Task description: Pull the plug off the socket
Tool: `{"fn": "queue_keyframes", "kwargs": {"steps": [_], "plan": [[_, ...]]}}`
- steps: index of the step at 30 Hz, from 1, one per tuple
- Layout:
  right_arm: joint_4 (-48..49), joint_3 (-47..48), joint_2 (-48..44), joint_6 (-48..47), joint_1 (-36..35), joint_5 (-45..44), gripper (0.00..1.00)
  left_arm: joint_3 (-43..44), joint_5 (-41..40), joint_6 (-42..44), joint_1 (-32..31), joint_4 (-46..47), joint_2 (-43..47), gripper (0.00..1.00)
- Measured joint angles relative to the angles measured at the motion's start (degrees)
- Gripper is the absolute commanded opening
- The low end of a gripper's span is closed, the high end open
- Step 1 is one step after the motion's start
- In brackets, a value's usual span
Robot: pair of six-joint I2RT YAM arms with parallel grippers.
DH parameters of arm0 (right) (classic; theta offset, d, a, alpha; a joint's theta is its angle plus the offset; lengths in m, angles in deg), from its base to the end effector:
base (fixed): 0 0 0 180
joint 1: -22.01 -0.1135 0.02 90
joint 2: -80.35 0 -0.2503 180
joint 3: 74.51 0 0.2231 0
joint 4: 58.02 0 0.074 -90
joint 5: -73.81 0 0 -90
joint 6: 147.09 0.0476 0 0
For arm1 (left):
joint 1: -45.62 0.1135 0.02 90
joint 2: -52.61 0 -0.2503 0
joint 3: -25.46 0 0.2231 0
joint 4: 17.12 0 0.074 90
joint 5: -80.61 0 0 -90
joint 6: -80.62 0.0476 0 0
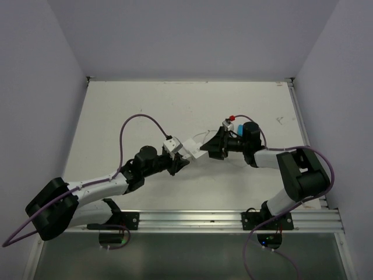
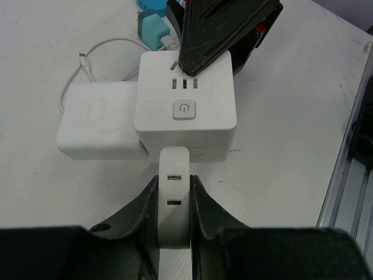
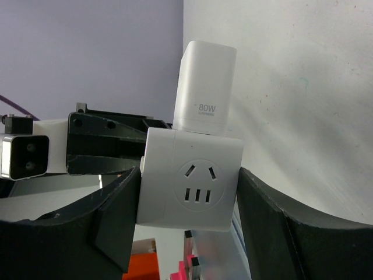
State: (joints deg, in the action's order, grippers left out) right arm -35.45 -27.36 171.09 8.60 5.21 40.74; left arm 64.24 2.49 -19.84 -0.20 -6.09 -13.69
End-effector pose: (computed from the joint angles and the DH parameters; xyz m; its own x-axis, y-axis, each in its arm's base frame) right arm 0.2547 0.1186 0.1741 -0.9675 0.2273 -0.1103 -0.0603 0.2165 0.9744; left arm 0.1553 -0.1738 0.2054 -0.3469 0.1021 -0.9323 0.7895 0.5684 -0.2315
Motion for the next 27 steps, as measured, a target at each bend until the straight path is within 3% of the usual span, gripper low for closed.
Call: {"fn": "queue_keyframes", "kwargs": {"steps": [6, 13, 20, 23, 27], "plan": [[-1.7, -0.2, 0.0, -3.0, 2.7, 4.2, 0.0, 0.0, 2.1, 0.6, -0.3, 2.0, -1.3, 0.0], [-10.8, 0.3, -0.1, -10.8, 11.3, -0.9, 0.0, -0.9, 1.8, 1.3, -0.2, -2.0, -1.3, 0.0], [-12.9, 0.3, -0.1, -13.4, 11.4, -1.4, 0.0, -1.0, -2.7, 0.5, 0.2, -2.3, -1.2, 0.0], [-14.1, 0.3, -0.2, -14.5, 11.4, -1.6, 0.0, -1.0, -4.6, -1.7, 2.4, -2.4, -1.2, 0.0], [-15.1, 0.3, -0.2, -15.8, 11.0, -1.8, 0.0, -0.7, -5.2, -5.6, 9.9, -2.1, -2.7, 0.0]]}}
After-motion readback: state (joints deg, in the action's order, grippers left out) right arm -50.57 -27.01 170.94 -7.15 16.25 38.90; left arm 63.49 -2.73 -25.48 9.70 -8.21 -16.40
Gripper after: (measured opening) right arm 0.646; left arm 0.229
